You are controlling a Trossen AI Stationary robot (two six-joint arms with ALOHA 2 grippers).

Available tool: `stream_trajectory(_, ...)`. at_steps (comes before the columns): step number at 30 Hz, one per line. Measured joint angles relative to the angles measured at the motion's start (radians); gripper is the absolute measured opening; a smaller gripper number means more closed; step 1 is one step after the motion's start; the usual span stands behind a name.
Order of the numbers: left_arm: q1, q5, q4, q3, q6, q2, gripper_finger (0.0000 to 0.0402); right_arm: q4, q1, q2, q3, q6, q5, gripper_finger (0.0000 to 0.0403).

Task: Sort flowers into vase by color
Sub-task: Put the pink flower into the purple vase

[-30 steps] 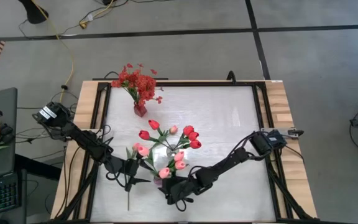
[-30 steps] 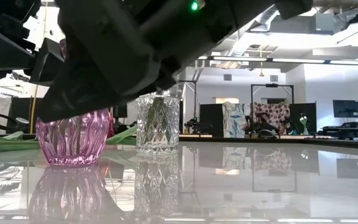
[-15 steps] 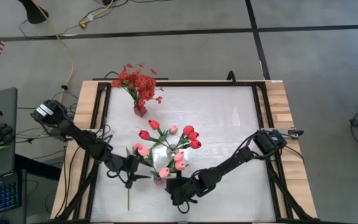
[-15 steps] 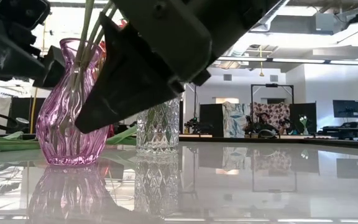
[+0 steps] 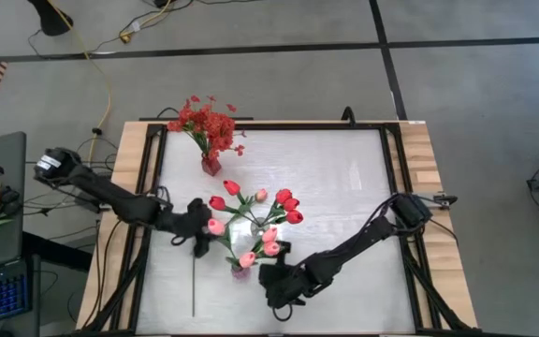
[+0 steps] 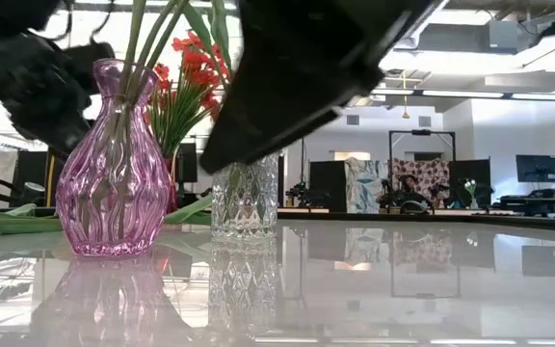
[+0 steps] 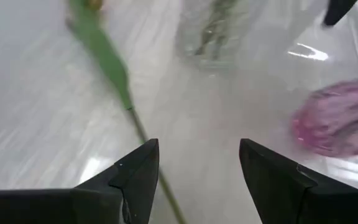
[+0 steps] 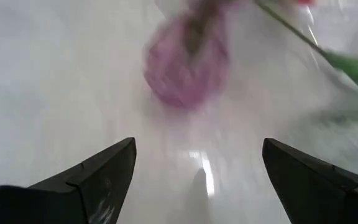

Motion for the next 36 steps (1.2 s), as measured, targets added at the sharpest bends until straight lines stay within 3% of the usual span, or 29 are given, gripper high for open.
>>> stream_trajectory(8, 0.152, 0.081, 0.021, 0.003, 0.024, 0.081, 0.0210, -0.220, 0.038, -0.045, 0.000, 0.148, 0.002, 0.0376)
stream_trajectory(22, 0.218, 0.068, 0.017, 0.122, 0.123, 0.354, 0.0194, -0.350, 0.078, -0.044, -0.001, 0.260, 0.008, 0.0376)
stream_trajectory(29, 0.220, 0.045, 0.005, 0.144, 0.154, 0.375, 0.0142, -0.381, 0.092, -0.044, -0.001, 0.269, 0.011, 0.0376)
stream_trajectory(36, 0.220, 0.009, -0.003, 0.143, 0.168, 0.345, 0.0027, -0.404, 0.091, -0.043, -0.001, 0.280, 0.013, 0.0376)
